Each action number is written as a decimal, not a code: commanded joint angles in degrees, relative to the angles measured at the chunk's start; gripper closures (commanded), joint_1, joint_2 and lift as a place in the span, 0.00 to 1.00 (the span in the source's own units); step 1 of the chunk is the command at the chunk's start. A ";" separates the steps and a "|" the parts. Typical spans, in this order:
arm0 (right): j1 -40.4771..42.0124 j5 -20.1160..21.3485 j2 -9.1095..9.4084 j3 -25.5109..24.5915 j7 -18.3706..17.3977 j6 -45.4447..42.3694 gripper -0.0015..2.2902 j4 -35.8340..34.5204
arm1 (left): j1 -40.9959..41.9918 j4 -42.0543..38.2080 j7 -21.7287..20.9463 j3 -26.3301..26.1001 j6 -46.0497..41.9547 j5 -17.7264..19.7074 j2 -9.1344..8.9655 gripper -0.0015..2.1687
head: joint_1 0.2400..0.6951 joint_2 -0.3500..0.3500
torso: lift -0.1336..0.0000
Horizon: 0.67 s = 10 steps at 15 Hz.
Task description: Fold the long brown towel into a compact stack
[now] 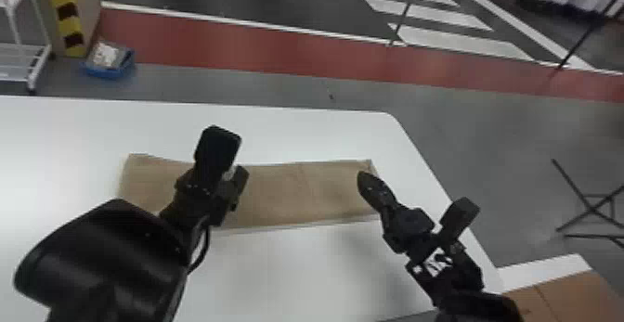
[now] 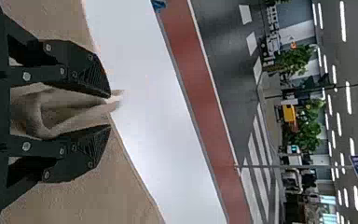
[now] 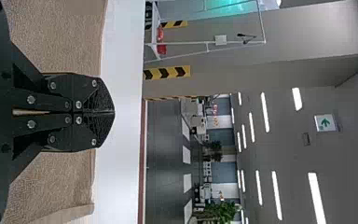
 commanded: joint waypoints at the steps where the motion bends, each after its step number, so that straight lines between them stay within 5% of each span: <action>1: 0.12 -0.23 0.05 0.59 -0.08 0.11 0.69 0.05 | 0.31 -0.81 0.10 -0.24 -0.69 1.70 -0.15 0.02 | 1.00 0.00 | 0.07; 4: 0.21 0.30 0.67 2.79 -0.61 1.34 0.67 -1.54 | 3.74 -5.03 0.10 1.35 -0.51 -0.41 -0.15 0.02 | 1.00 0.00 | 0.07; 6: 0.21 0.91 1.37 5.69 -1.13 3.80 0.45 -3.12 | 7.17 -7.93 -0.60 5.13 -0.51 -3.84 -0.15 0.02 | 1.00 0.00 | 0.07; 8: 0.38 3.20 4.01 8.23 -2.36 8.90 0.28 -6.55 | 11.56 -11.97 -1.04 9.96 -2.45 -3.93 -0.15 0.02 | 1.00 0.06 | 0.07; 10: 0.29 5.22 4.62 13.16 -5.97 13.64 0.26 -8.13 | 16.75 -14.35 -2.71 16.90 -7.72 -0.68 3.16 0.02 | 1.00 0.14 | 0.07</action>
